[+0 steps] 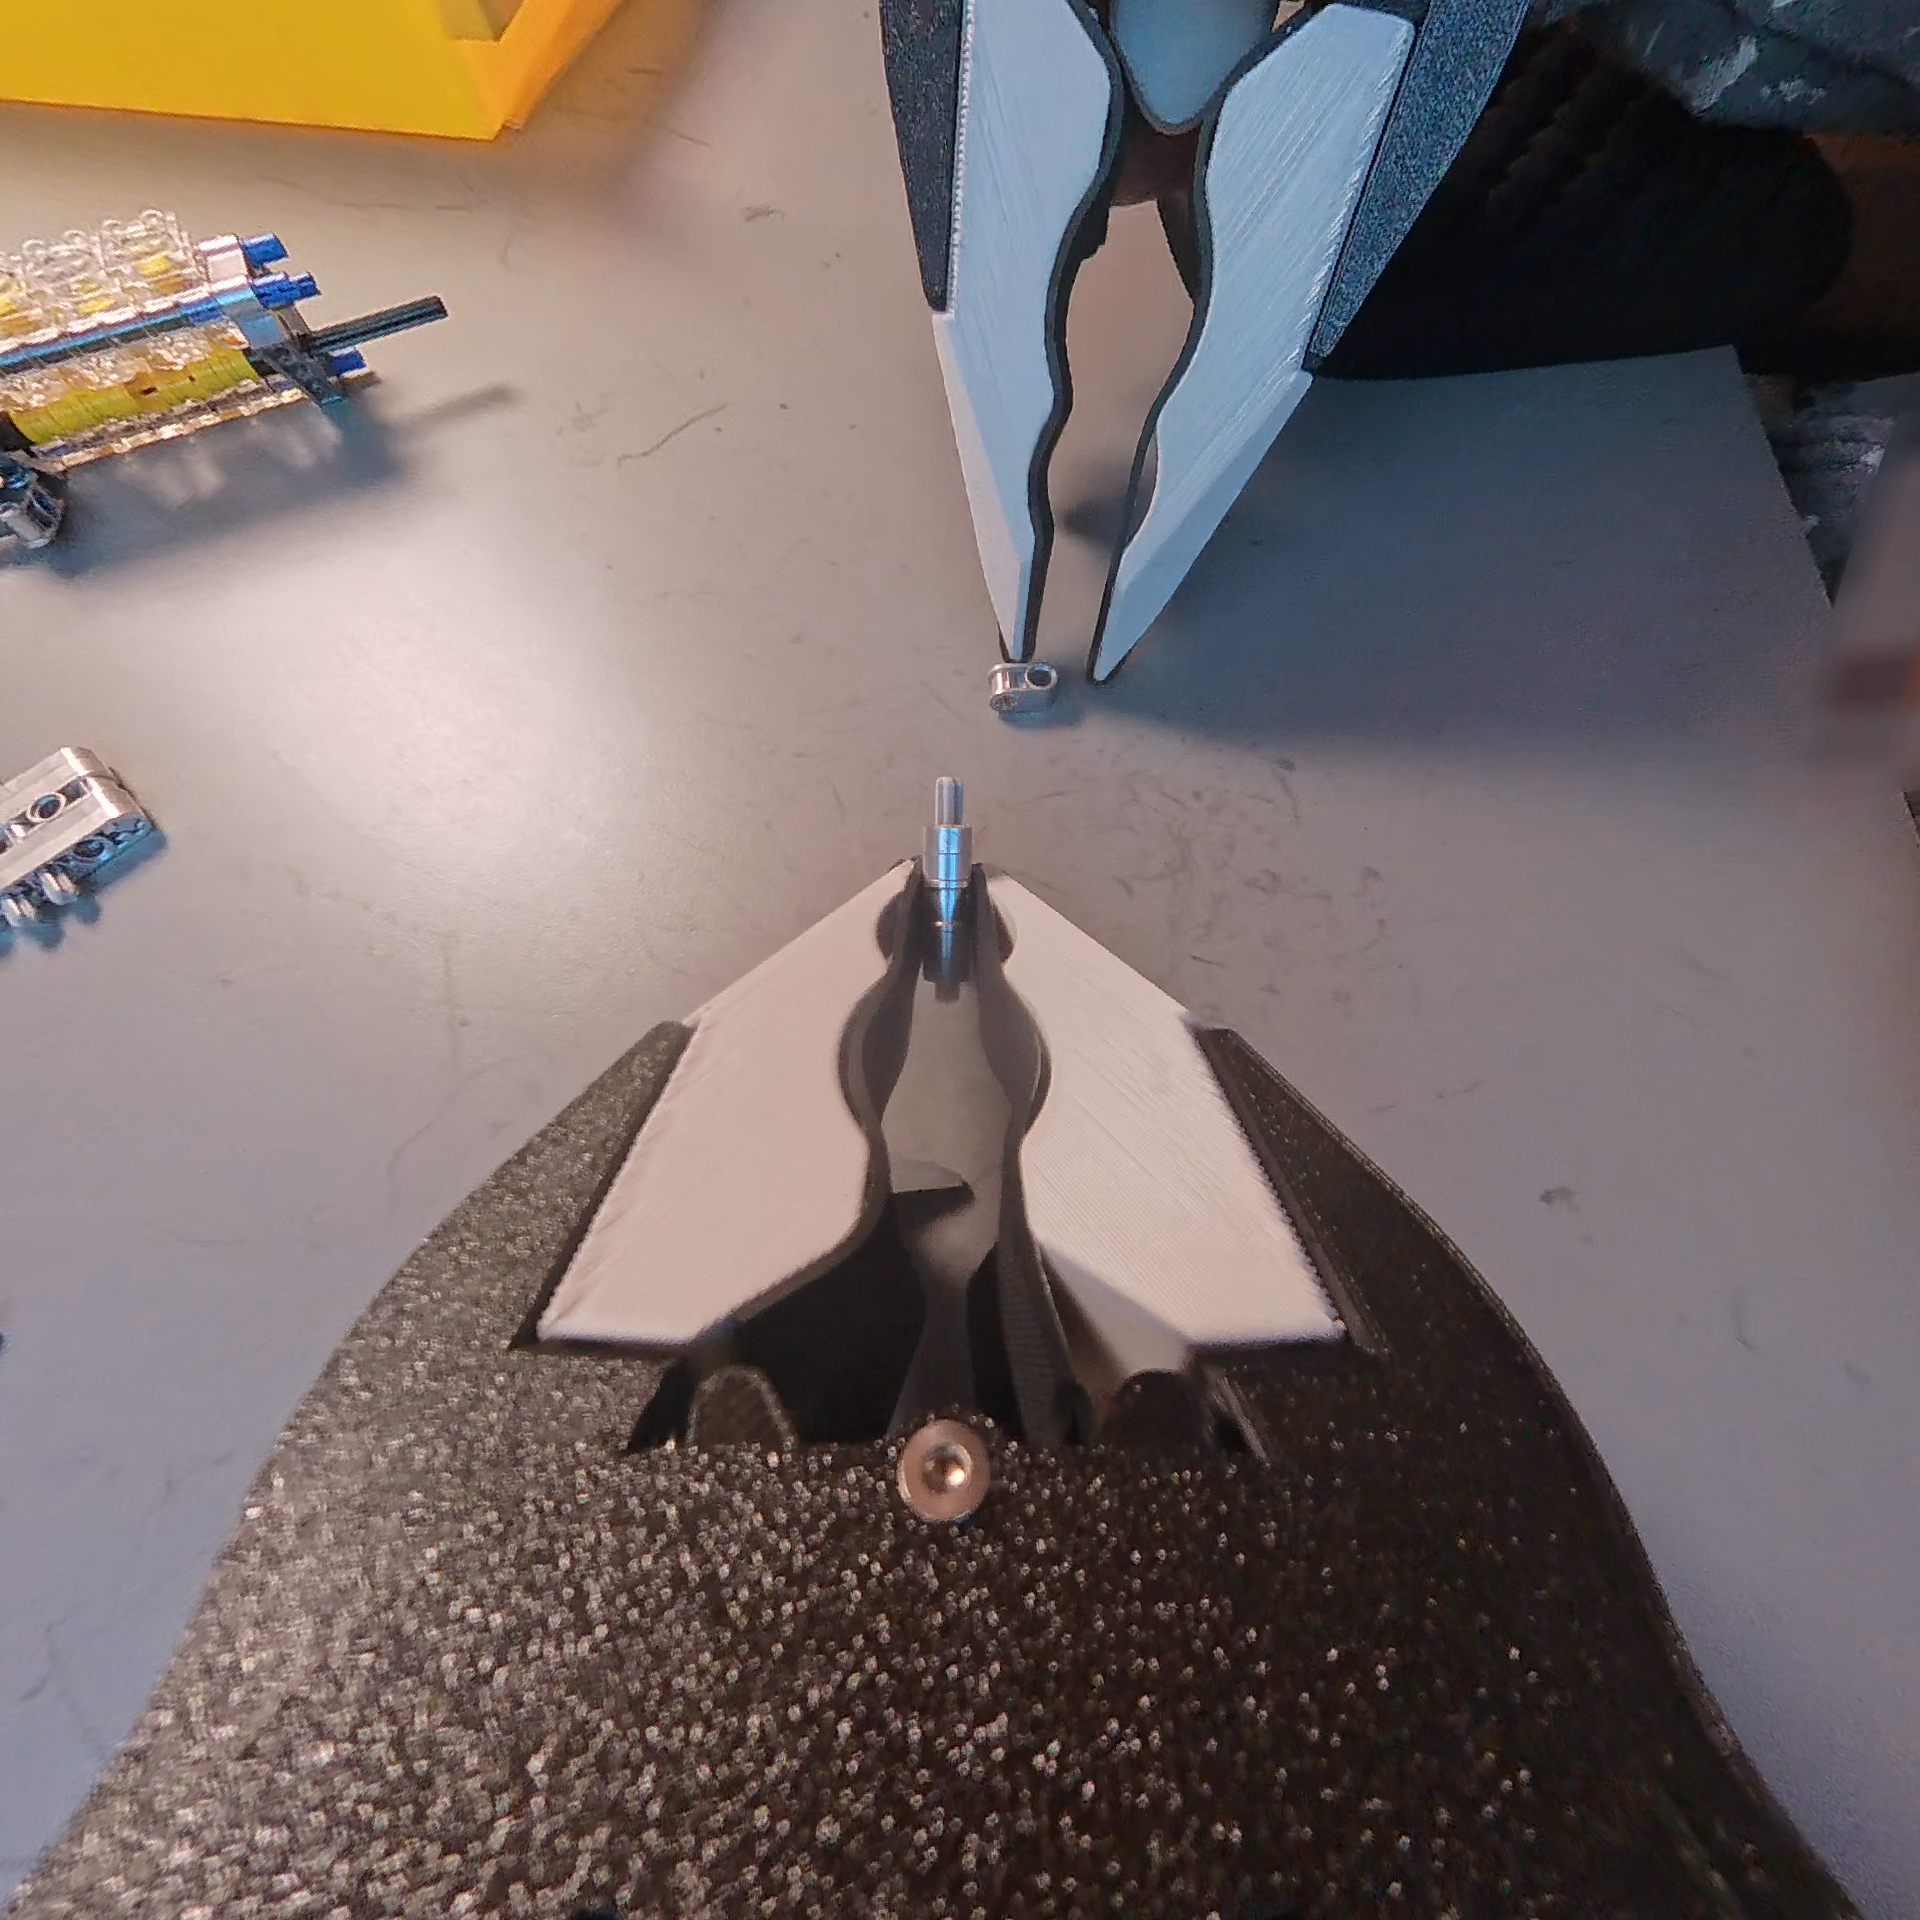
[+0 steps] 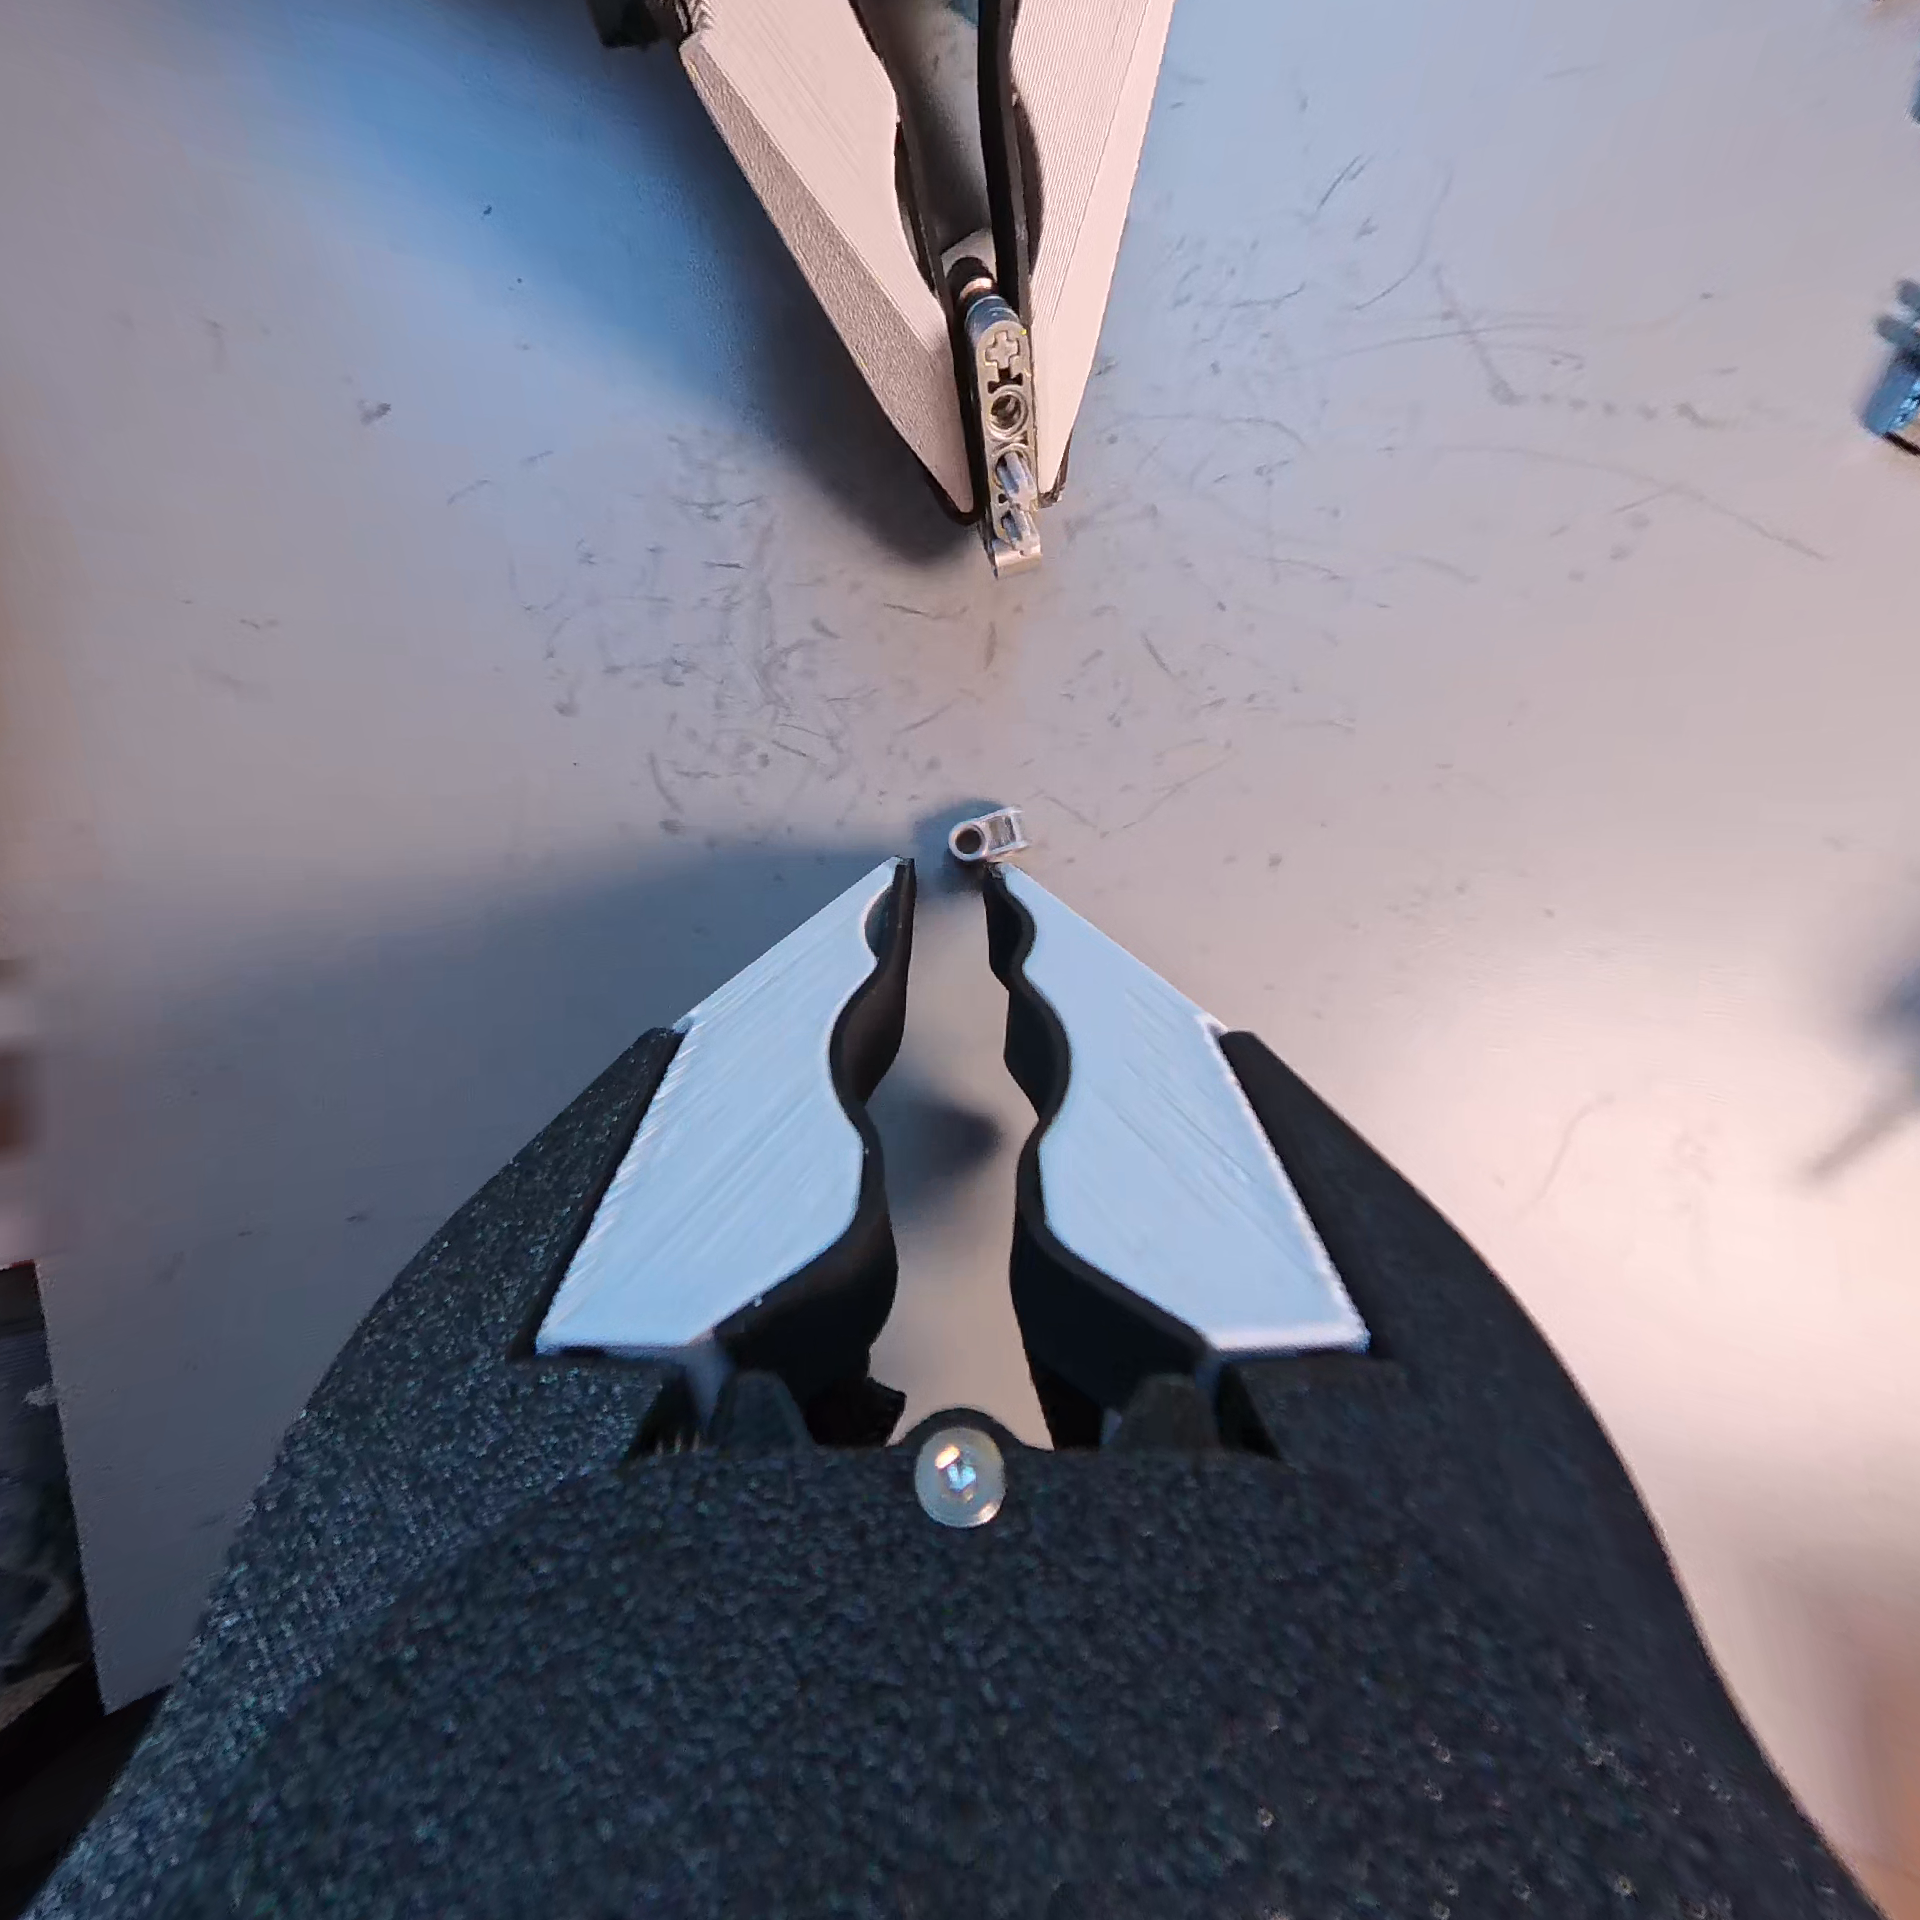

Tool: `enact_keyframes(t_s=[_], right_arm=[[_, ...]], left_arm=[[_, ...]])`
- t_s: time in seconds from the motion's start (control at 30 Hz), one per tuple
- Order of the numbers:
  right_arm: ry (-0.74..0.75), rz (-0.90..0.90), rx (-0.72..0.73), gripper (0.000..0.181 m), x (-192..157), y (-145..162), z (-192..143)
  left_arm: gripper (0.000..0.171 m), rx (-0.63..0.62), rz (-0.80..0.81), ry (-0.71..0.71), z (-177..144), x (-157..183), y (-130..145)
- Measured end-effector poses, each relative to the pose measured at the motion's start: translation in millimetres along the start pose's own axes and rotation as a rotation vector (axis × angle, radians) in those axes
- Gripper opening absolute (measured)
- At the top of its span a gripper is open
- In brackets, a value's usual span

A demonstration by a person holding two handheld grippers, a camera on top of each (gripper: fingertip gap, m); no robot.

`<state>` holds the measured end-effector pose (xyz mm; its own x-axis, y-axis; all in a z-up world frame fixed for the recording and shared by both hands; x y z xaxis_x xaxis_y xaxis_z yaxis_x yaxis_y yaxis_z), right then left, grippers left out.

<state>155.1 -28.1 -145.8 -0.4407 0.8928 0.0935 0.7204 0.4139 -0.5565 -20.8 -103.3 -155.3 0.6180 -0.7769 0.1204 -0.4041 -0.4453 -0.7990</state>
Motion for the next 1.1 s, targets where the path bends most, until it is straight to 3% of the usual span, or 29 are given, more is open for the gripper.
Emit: enact_keyframes(t_s=[0.17,0.33,0.47,0.7,0.87,1.1], right_arm=[[0.015,-0.059,0.068,0.017,6.3,-2.9,-7.5],[-0.095,-0.147,0.060,0.035,18.3,-3.9,0.1],[-0.174,-0.198,0.065,0.036,25.0,-7.6,8.2],[-0.141,-0.205,0.125,0.019,25.3,-0.1,11.3],[-0.155,-0.172,0.158,0.018,27.5,2.5,12.1],[-0.145,-0.201,0.195,0.023,20.8,9.7,8.1]], left_arm=[[0.006,-0.005,-0.007,-0.008,0.9,-1.0,0.1],[0.006,-0.008,-0.019,-0.015,1.6,-2.5,0.1],[0.006,0.014,-0.036,-0.022,1.3,-4.1,-2.2],[0.006,0.150,-0.147,0.046,1.3,-6.7,-18.3],[0.006,0.282,-0.242,0.088,-10.6,-9.3,-22.0],[0.006,0.413,-0.378,0.024,-33.3,-34.6,-14.9]])
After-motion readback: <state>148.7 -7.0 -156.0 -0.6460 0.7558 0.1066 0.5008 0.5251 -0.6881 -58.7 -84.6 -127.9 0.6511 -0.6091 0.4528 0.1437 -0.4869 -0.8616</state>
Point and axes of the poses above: each gripper's, where its closed fingertips meet, z out along the fingers, y out of its underside, x = y × z across the jaws, the point moved 10 cm from there along -z, back along the fingers, and after that the axes turned 9 degrees about -z, right-handed, at the moved point
